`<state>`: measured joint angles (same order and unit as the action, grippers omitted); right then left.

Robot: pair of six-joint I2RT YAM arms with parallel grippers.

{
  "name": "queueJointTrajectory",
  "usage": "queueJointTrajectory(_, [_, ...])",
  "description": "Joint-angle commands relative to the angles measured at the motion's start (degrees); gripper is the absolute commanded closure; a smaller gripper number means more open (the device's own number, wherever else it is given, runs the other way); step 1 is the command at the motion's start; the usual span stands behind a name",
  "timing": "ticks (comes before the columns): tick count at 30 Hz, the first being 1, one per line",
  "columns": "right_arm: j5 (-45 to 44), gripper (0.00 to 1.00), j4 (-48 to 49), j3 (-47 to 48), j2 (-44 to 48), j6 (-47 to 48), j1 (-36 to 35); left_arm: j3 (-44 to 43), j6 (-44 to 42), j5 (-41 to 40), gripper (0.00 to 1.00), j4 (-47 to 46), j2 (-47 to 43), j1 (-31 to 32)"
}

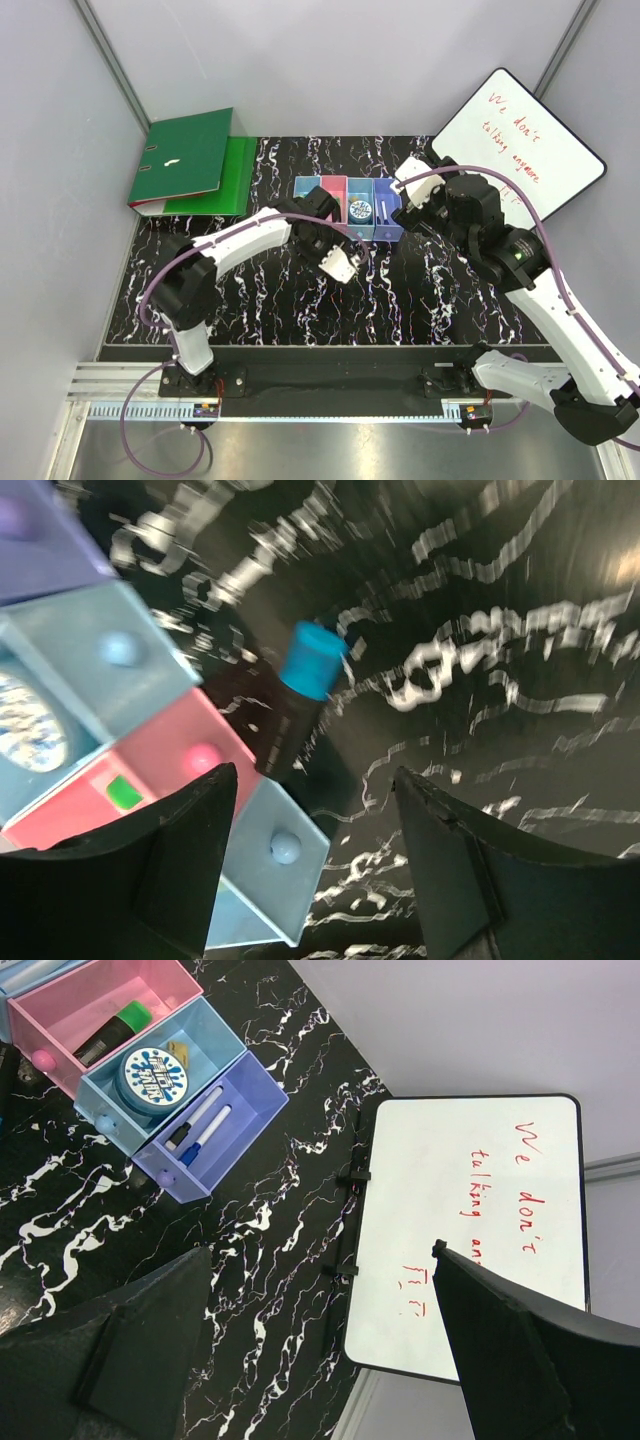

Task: Sort the stationery into containers
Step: Place the pen in the storage box, then pick up the pen from the center of the board.

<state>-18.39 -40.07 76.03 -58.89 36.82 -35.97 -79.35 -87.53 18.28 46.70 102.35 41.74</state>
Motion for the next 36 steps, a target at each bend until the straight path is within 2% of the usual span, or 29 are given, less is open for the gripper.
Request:
queueJointTrajectory(1, [-0.2,0.0,2.7,1.4,1.1,0.8,0.2,-0.8,-13.7,-8.3,0.3,-0.1,2.2,0.9])
queueJointTrajectory(15, [0.4,0.0,2.7,0.3,2.4,0.0,0.6,-6.1,-19.1,-9.3,0.33,0.9,13.0,2.4])
queueJointTrajectory(25, [0.7,0.0,3.6,-0.5,3.3,-0.8,1.0,-10.1,-22.7,-10.3,0.41,6.6,17.9,2.6])
queueJointTrajectory(29, [1.0,0.0,3.7,-0.7,3.5,-1.0,1.1,-10.6,-22.8,-10.4,0.49,8.7,19.0,2.9])
queueJointTrajectory(33, [1.3,0.0,3.9,-0.7,3.5,-1.2,1.1,-9.9,-21.9,-11.3,0.71,10.9,19.5,3.6])
queueJointTrajectory(36, [1.2,0.0,4.0,-0.4,3.5,-1.1,1.1,-9.8,-20.1,-12.1,0.82,11.7,20.0,4.2])
